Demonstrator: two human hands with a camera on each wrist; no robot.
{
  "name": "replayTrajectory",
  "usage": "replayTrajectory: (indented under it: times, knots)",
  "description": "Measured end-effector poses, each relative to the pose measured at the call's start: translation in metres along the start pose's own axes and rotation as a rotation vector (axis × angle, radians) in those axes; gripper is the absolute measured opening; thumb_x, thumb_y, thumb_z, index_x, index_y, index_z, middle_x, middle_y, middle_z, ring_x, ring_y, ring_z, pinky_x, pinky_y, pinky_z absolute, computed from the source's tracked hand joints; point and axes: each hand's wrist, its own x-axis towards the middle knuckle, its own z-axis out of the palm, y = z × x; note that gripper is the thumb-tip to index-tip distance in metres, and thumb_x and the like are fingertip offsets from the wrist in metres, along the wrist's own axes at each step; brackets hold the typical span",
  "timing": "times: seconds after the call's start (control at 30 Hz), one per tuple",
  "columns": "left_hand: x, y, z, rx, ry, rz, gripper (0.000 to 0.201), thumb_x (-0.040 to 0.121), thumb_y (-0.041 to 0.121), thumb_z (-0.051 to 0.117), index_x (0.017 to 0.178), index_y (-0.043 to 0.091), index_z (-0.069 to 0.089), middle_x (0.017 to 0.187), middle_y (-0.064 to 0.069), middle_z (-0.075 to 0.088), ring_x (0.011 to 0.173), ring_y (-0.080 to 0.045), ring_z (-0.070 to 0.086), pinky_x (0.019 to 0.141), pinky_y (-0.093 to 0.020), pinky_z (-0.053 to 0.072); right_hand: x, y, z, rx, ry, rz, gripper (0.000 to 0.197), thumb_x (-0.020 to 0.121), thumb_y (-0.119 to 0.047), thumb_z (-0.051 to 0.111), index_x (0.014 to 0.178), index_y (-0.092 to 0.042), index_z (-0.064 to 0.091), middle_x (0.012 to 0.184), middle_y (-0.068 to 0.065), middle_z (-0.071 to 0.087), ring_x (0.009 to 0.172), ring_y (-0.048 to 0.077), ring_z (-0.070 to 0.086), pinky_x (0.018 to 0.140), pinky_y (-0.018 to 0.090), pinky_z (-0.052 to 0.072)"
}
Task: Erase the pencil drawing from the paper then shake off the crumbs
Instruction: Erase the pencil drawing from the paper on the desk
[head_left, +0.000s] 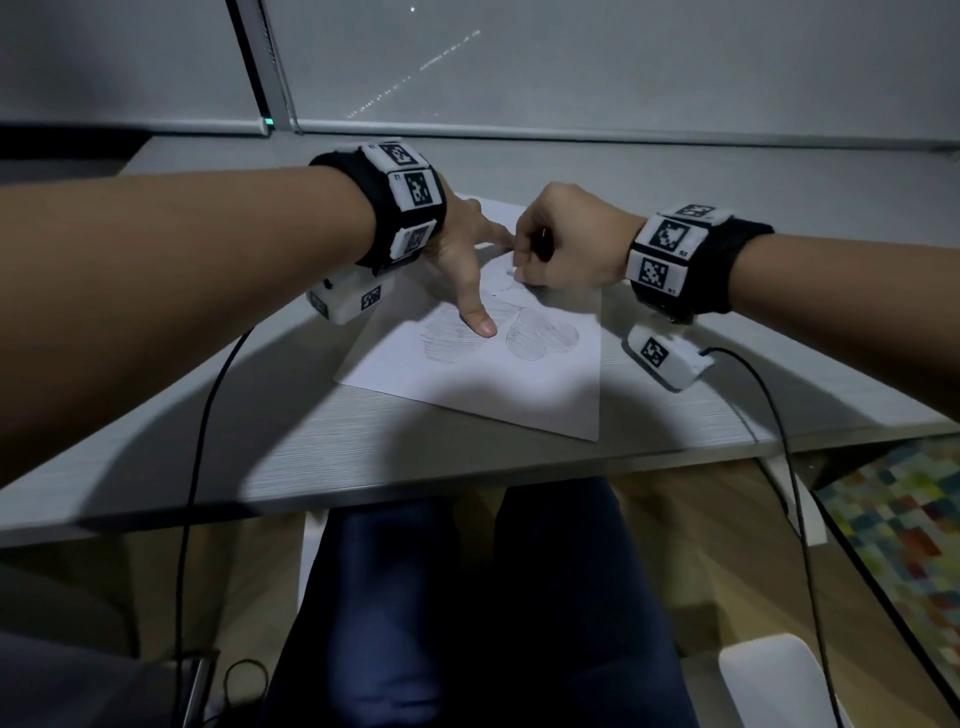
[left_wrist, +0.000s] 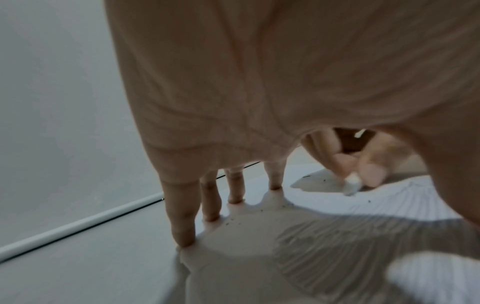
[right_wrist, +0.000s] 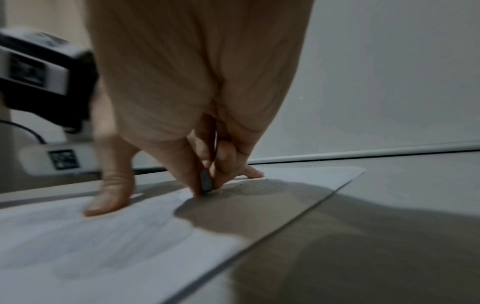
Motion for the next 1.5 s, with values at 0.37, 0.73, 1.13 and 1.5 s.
replayTrajectory:
  times: [0.37, 0.73, 1.13, 1.5]
  knots:
    - [0.0, 0.002, -0.002, 0.003, 0.005, -0.014, 0.135, 0.06, 0.073, 0.085, 0.166, 0.047, 0.006, 0.161, -0.007, 0.032, 0.149, -0.034, 0.035, 0.094, -0.041, 0.035, 0.005, 0.003, -0.006, -0.02, -0.028, -0.006, 0.008, 0.083, -0.018, 0.074, 0.077, -0.015, 0.079, 0.07, 0.0, 0.074, 0.063, 0.014, 0.064, 0.068, 0.03, 0.059]
    - [0.001, 0.002, -0.002, -0.017, 0.015, -0.012, 0.135, 0.06, 0.074, 0.085, 0.166, 0.046, 0.007, 0.16, -0.006, 0.032, 0.148, -0.034, 0.036, 0.095, -0.04, 0.036, 0.006, 0.003, -0.002, 0.031, -0.007, -0.019, 0.008, 0.081, -0.016, 0.074, 0.074, -0.016, 0.078, 0.066, -0.001, 0.072, 0.056, 0.01, 0.059, 0.065, 0.028, 0.057]
    - [-0.002, 0.003, 0.0, -0.035, 0.001, -0.029, 0.137, 0.057, 0.078, 0.084, 0.165, 0.049, 0.004, 0.162, -0.006, 0.028, 0.15, -0.035, 0.033, 0.095, -0.043, 0.036, 0.004, 0.007, -0.002, -0.012, 0.007, -0.023, 0.006, 0.081, -0.016, 0.077, 0.077, -0.013, 0.079, 0.069, -0.001, 0.074, 0.062, 0.013, 0.065, 0.064, 0.025, 0.055]
    - [-0.01, -0.007, -0.006, 0.001, 0.15, 0.037, 0.093, 0.071, 0.08, 0.075, 0.128, 0.008, 0.065, 0.127, -0.012, 0.068, 0.1, -0.029, 0.064, 0.078, -0.033, 0.047, 0.0, 0.024, 0.0, -0.004, 0.113, 0.135, 0.008, 0.084, -0.016, 0.075, 0.08, -0.011, 0.08, 0.068, -0.005, 0.069, 0.061, 0.004, 0.059, 0.068, 0.025, 0.052]
